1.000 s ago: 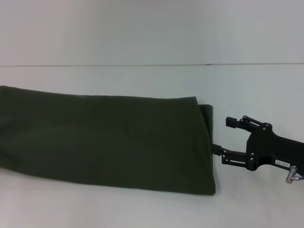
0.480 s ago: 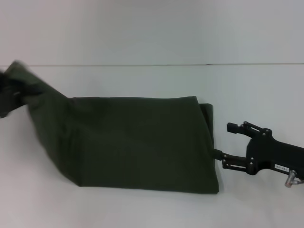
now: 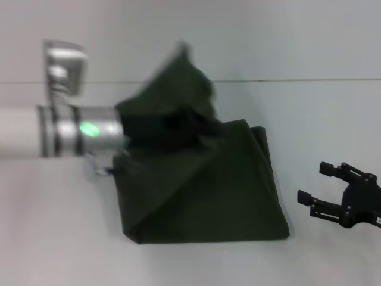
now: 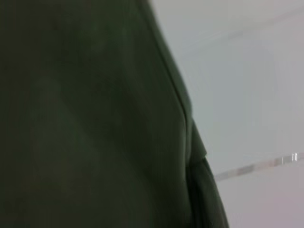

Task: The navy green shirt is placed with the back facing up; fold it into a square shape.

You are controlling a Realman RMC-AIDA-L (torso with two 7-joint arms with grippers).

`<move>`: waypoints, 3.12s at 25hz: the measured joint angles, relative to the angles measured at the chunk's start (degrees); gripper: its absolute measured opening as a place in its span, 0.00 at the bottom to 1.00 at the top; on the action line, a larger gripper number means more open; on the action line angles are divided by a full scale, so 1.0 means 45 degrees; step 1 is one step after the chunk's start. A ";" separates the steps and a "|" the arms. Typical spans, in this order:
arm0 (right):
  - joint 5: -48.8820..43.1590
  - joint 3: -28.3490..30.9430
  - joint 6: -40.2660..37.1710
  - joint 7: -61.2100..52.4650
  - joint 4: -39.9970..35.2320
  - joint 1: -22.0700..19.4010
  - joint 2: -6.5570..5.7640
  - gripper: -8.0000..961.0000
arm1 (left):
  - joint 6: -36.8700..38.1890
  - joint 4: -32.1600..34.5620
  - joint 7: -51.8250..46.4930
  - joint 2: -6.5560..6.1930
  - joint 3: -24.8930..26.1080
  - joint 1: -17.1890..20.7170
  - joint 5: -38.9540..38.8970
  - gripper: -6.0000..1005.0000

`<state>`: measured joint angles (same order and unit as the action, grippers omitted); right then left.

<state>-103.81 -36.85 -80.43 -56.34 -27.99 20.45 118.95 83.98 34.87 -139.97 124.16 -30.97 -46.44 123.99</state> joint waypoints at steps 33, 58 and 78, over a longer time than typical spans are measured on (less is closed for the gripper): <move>-0.0066 0.0226 0.0232 0.0009 -0.0009 0.0077 0.0041 0.96 | -0.2606 -0.6833 0.4945 0.0123 -0.1335 -0.0603 -0.2865 0.10; 0.0030 0.0781 0.1463 -0.2747 -0.0025 0.0681 -0.0106 0.96 | -0.0238 -0.5670 0.7463 0.0067 -0.1606 0.0792 -0.2875 0.51; -0.7104 -0.1360 0.1478 -1.9143 -0.1648 0.6648 -0.1824 0.95 | 0.3714 0.1495 1.5740 -0.0014 -0.1648 0.5933 -0.2819 0.90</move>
<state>-135.77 -42.97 -73.78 -142.48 -35.41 50.37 110.75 100.70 41.60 -69.14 124.10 -38.39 -19.74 111.31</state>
